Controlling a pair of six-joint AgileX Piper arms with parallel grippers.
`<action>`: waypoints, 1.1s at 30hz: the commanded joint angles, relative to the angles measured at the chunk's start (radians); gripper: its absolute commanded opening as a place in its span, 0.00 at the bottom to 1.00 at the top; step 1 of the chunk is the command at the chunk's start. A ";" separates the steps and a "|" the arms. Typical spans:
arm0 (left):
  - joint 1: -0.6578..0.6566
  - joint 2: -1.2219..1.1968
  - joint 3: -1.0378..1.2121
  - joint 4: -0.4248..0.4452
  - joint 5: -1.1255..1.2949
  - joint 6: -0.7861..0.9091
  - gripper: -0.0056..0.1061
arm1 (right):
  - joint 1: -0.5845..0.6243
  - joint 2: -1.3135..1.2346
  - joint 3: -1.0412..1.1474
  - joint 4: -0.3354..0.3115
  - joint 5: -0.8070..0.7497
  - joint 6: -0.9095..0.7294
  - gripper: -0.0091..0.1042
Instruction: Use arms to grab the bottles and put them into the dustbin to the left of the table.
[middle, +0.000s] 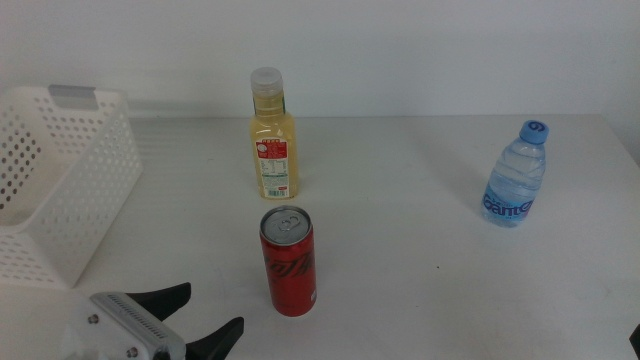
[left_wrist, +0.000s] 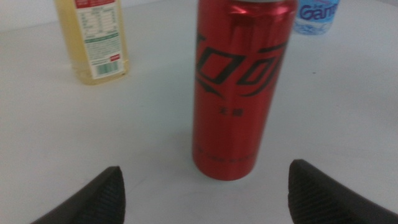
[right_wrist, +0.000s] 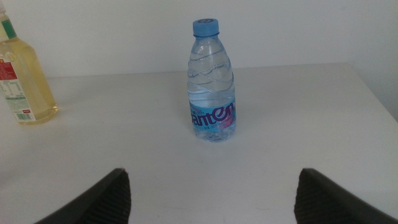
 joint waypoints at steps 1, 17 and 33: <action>-0.004 -0.015 0.020 0.023 -0.181 -0.020 0.78 | -0.005 -0.027 -0.008 -0.010 -0.080 -0.007 0.72; -0.004 -0.015 0.012 0.082 -0.181 -0.032 0.78 | -0.005 -0.027 -0.008 -0.010 -0.080 -0.007 0.72; -0.004 0.089 -0.233 0.139 -0.075 -0.109 0.78 | -0.005 -0.027 -0.008 -0.010 -0.080 -0.007 0.72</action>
